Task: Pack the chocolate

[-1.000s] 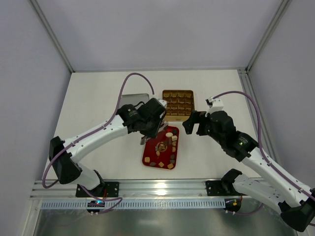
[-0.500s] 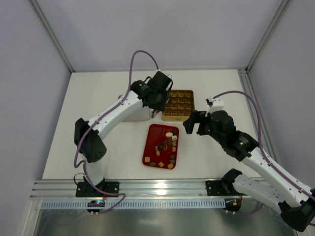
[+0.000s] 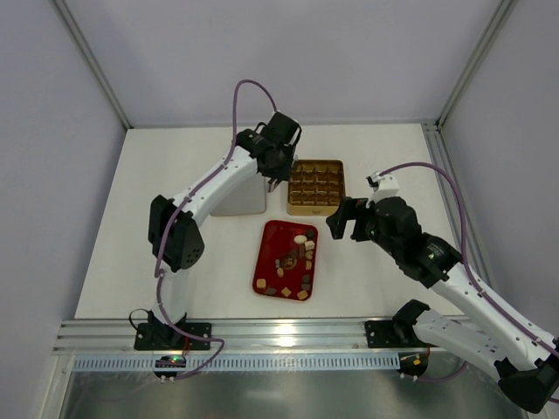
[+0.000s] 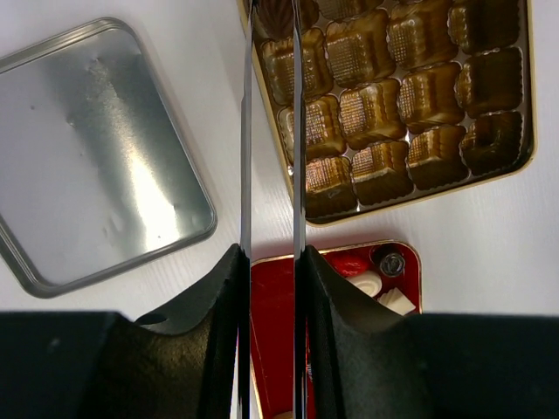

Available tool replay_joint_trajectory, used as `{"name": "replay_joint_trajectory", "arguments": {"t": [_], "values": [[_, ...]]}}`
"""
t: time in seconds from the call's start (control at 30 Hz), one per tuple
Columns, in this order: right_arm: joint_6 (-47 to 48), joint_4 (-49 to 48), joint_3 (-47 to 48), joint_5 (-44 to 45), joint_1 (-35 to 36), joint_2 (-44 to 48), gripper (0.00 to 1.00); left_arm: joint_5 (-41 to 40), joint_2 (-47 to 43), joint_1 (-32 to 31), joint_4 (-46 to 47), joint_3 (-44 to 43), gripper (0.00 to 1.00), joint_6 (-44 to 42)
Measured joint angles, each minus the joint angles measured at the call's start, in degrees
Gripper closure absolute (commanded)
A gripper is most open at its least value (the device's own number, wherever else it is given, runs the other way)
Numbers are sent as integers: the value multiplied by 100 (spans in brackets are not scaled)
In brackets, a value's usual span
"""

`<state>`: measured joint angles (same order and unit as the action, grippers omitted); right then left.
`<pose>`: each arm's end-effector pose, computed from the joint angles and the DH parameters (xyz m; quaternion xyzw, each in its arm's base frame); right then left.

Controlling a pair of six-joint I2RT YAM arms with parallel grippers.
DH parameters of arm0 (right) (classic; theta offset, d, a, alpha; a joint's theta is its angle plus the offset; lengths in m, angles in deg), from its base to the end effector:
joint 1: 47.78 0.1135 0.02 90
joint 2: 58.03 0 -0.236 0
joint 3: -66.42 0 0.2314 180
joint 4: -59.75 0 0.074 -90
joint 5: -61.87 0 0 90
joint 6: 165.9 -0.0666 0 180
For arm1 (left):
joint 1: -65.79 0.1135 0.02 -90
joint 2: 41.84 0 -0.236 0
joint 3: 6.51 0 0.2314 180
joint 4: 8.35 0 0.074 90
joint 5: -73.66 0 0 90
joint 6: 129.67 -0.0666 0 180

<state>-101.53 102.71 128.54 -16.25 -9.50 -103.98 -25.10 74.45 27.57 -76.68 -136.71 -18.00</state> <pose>0.1674 0.1146 0.2848 -0.0394 0.8479 0.2011 0.4889 0.3445 -0.2584 0.2670 0.1136 0.9429 -0.0891 0.3003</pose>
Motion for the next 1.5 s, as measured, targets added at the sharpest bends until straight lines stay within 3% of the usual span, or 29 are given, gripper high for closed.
{"name": "replay_joint_trajectory", "arguments": {"t": [0.23,0.63,1.07,1.27,1.5], "values": [[0,22,0,0,0,59,0,70,199,-11,31,-13,69,-87],[-2,90,0,0,0,138,0,70,208,-11,120,-13,56,-136],[-2,90,0,26,0,146,0,179,144,-11,164,-20,56,-140],[0,90,0,72,0,144,0,411,-723,-13,197,831,56,-85],[0,87,0,103,0,120,0,636,-2350,-153,267,2072,56,70]]}}
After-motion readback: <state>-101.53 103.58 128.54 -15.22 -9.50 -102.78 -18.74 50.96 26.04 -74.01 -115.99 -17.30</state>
